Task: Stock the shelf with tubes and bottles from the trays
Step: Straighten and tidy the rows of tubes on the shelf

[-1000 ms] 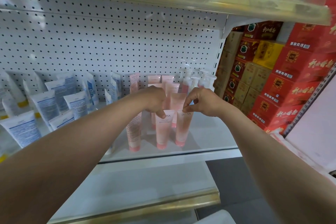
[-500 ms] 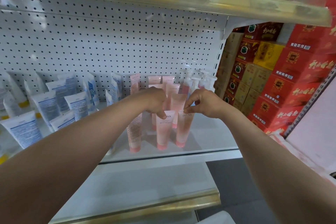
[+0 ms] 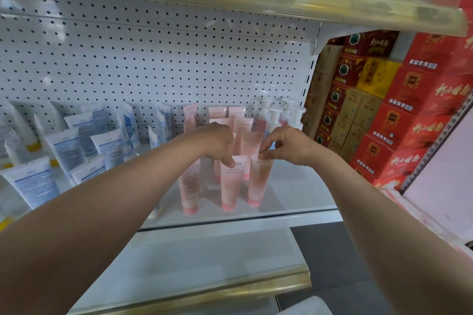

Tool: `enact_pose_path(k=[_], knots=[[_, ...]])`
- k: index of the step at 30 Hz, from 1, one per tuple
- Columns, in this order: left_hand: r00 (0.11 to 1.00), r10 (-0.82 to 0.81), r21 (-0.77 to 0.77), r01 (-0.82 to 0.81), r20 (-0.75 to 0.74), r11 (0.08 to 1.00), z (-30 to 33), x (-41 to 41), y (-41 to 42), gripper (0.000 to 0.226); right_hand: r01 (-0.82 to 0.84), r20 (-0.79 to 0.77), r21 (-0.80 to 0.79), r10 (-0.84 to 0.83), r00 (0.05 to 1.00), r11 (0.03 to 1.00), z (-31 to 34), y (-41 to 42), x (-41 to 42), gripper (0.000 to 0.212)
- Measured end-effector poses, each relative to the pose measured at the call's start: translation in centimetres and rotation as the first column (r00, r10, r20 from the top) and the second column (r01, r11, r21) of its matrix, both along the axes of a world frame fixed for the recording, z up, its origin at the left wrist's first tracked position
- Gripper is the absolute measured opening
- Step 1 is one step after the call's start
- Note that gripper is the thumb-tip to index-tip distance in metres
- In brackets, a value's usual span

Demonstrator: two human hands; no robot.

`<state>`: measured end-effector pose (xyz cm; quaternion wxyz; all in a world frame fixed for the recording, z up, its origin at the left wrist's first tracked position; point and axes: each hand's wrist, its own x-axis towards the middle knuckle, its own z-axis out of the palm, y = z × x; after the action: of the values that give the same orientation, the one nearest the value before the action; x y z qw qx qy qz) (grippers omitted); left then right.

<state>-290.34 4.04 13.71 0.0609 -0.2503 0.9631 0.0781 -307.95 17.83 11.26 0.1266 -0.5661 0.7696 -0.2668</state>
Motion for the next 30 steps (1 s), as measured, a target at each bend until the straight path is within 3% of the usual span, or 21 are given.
enact_pose_path(k=[5, 10, 16, 22, 28, 30], knots=[[1.0, -0.004, 0.016, 0.004, -0.006, 1.0, 0.0, 0.1, -0.6, 0.05, -0.02, 0.033, -0.005, 0.02, 0.999, 1.0, 0.3, 0.3, 0.0, 0.009], [0.995, 0.02, 0.044, -0.016, -0.101, 0.999, 0.7, 0.1, -1.7, 0.056, 0.055, 0.03, -0.151, -0.051, 0.998, 0.987, 1.1, -0.4, 0.0, 0.012], [0.924, 0.243, 0.28, -0.16, -0.294, 0.947, 4.2, 2.4, -5.0, 0.058, 0.12, 0.069, -0.247, -0.106, 0.992, 0.962, 2.9, -3.0, 0.3, 0.022], [0.852, 0.441, 0.394, -0.316, -0.282, 0.863, 6.1, 6.3, -11.3, 0.075, 0.067, 0.078, -0.109, -0.059, 0.995, 0.992, 4.3, -8.0, 2.3, 0.04], [0.853, 0.459, 0.391, -0.345, -0.249, 0.853, 5.4, 7.4, -16.9, 0.083, -0.007, 0.02, -0.002, 0.007, 1.0, 1.0, 4.6, -14.6, 4.5, 0.056], [0.863, 0.453, 0.389, -0.347, -0.225, 0.853, 5.0, 7.1, -18.5, 0.083, -0.008, 0.052, 0.024, 0.006, 0.999, 1.0, 4.7, -17.1, 5.1, 0.051]])
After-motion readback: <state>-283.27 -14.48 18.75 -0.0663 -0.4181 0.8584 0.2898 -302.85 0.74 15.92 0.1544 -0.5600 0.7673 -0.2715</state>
